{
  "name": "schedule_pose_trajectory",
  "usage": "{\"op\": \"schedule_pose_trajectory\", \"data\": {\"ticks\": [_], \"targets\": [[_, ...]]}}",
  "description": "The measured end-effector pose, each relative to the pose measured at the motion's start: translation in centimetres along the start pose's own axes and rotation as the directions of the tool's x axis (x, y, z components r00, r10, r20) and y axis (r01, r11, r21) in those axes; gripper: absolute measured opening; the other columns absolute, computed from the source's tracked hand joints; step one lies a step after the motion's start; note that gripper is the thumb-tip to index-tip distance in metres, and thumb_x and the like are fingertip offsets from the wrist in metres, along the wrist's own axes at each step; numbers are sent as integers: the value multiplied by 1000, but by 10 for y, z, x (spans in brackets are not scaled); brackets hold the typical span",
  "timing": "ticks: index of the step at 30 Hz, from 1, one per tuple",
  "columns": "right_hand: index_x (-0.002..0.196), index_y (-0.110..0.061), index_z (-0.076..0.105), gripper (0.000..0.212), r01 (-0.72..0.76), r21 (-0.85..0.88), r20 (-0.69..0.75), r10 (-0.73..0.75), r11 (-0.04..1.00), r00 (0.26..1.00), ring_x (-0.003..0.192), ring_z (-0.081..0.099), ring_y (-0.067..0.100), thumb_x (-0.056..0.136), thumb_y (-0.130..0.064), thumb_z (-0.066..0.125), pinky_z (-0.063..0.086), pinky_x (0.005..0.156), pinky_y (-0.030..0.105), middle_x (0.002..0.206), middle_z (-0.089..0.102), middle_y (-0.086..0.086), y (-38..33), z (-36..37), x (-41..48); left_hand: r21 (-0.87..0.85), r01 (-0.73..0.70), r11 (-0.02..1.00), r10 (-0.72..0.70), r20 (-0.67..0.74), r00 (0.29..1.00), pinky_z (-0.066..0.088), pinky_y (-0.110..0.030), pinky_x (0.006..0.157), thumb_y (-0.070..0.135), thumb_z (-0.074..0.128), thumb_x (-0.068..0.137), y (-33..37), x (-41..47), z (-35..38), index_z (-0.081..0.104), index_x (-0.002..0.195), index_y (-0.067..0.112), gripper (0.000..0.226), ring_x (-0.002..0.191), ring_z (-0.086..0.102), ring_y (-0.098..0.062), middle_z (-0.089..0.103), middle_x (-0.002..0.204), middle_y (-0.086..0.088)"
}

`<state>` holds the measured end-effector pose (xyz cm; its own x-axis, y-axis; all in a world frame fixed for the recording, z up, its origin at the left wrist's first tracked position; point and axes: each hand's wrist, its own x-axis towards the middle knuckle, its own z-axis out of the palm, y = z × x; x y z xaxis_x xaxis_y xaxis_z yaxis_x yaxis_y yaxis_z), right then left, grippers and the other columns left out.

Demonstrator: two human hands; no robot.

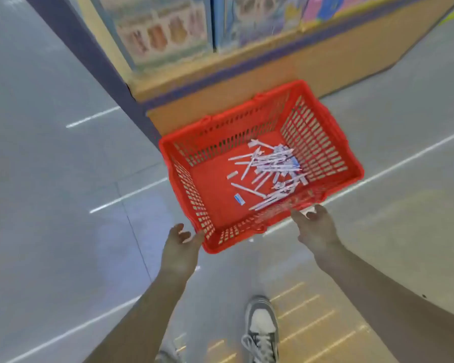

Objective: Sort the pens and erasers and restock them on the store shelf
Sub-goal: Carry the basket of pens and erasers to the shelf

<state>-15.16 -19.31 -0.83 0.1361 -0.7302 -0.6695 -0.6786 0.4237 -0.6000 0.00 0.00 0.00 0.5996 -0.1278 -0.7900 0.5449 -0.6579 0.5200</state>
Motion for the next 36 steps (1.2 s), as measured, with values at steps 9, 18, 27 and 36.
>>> {"op": "schedule_pose_trajectory", "data": {"ticks": [9, 18, 27, 36], "targets": [[128, -17, 51, 46, -267, 557, 167, 209, 787, 964, 81, 68, 34, 87, 3, 58, 57, 58, 37, 112, 66, 13, 25, 46, 48, -102, 14, 995, -5, 94, 996, 55, -51, 82, 16, 58, 60, -39, 67, 33, 58, 92, 34, 36, 88, 68, -27, 69, 96, -2], [124, -23, 53, 54, -395, 559, 213, 334, 729, 918, 93, 66, 39, 80, 7, 60, 58, 65, 45, 110, 68, 14, 11, 51, -90, -127, 73, 989, -71, 17, 997, 57, -50, 77, 6, 56, 60, -57, -54, -73, 62, 95, 31, 44, 82, 70, -27, 73, 87, -5], [123, -14, 51, 50, -423, 384, 246, 351, 821, 904, 67, 59, 22, 82, 13, 53, 40, 35, 18, 107, 65, 14, -72, 85, -319, -195, 175, 965, -199, -109, 974, 58, -44, 74, -1, 64, 71, -49, -254, -273, 61, 102, 23, 39, 77, 71, -27, 73, 86, -8], [104, -15, 57, 43, -23, 192, 313, -40, 981, 949, 74, 64, 27, 75, 16, 55, 54, 52, 32, 87, 68, 8, -216, 165, -466, -454, -96, 886, -131, -443, 887, 52, -42, 84, 19, 66, 87, 11, -297, -506, 43, 118, 20, 39, 99, 62, -22, 62, 113, -6]]}}
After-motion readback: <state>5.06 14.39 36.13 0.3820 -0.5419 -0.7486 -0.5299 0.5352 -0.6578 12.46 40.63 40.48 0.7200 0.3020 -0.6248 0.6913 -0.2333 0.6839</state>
